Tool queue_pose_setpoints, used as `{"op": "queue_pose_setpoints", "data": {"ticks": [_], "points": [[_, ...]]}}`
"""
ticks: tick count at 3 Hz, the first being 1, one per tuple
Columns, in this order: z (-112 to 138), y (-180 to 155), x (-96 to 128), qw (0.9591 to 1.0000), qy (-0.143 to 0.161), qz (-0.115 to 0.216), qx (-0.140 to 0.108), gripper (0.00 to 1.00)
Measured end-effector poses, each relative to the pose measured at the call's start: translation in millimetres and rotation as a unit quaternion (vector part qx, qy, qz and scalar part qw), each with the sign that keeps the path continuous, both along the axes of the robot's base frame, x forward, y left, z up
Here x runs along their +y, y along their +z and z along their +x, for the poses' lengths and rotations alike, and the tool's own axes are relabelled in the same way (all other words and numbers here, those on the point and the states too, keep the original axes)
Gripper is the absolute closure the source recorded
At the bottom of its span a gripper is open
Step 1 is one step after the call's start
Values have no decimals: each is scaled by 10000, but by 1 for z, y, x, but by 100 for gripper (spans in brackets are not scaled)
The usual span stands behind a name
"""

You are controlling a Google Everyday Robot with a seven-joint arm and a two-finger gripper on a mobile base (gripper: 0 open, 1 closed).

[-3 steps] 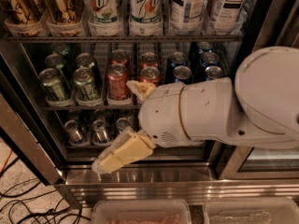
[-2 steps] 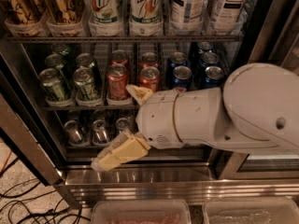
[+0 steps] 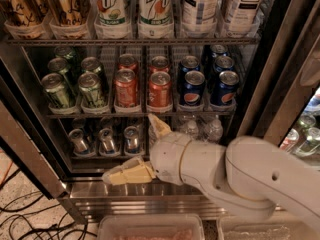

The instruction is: Pick redbull can from bottom shelf of fridge

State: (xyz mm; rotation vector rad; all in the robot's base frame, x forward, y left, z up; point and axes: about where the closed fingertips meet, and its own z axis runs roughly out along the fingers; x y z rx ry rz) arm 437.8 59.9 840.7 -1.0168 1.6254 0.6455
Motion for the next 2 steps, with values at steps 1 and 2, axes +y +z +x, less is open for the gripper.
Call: {"op": "queue_pose_setpoints", "data": {"ticks": [1, 2], "points": [[19, -26, -20, 9972, -647, 378, -56, 0], [30, -41, 4, 9963, -580, 267, -582, 0]]}}
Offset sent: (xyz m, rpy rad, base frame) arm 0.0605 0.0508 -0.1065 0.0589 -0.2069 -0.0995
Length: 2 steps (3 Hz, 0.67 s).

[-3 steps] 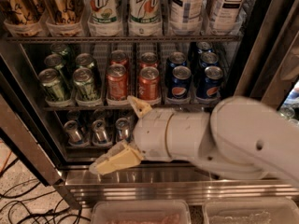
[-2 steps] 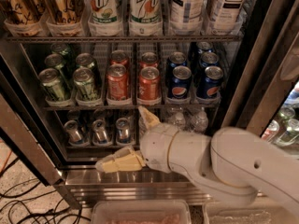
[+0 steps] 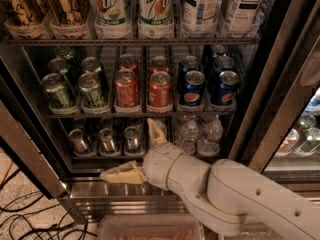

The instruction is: Pick redbull can from bottom shelf of fridge

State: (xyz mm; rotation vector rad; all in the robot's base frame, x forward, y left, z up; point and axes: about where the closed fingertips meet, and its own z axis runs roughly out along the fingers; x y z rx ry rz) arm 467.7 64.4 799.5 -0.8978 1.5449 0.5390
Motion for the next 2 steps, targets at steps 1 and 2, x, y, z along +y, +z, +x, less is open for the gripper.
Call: {"op": "queue_pose_setpoints", "data": {"ticks": [1, 2], "points": [[12, -19, -7, 9998, -195, 39, 69, 0], [12, -19, -7, 9998, -196, 42, 73, 0]]}}
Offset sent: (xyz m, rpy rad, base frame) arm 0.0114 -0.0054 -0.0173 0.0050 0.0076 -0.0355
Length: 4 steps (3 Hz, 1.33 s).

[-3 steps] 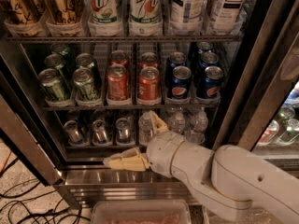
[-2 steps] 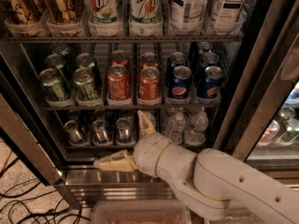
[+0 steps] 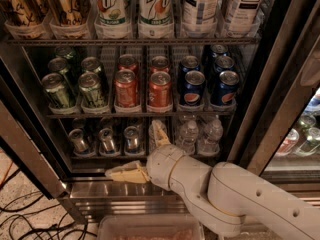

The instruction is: Pick redbull can from bottom shelf of fridge

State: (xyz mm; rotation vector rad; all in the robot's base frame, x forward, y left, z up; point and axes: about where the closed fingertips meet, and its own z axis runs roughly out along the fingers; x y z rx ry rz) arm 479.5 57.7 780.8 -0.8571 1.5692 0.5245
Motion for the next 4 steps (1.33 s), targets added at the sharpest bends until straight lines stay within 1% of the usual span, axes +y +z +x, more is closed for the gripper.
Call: {"op": "queue_pose_setpoints", "data": {"ticks": [1, 2, 3, 4], "points": [[6, -7, 3, 9998, -45, 188, 69, 0], [-5, -16, 29, 9996, 14, 273, -115, 0], [-36, -19, 82, 9980, 250, 451, -369, 0], [-53, -50, 107, 9971, 131, 697, -283, 0]]}}
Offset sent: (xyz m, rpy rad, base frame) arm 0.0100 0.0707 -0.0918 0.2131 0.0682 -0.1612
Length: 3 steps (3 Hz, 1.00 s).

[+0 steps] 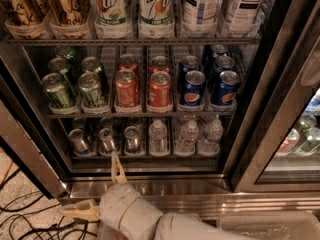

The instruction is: Pick redbull can from bottom shelf of fridge

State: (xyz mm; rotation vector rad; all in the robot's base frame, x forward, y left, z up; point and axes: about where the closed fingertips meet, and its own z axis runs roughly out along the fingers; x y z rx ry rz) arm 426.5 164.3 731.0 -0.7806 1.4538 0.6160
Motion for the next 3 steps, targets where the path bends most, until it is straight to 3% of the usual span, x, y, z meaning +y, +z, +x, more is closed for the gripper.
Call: {"op": "queue_pose_setpoints", "data": {"ticks": [2, 3], "points": [[7, -88, 0, 9941, -810, 304, 651, 0], [34, -142, 3, 9943, -775, 248, 694, 0]]}}
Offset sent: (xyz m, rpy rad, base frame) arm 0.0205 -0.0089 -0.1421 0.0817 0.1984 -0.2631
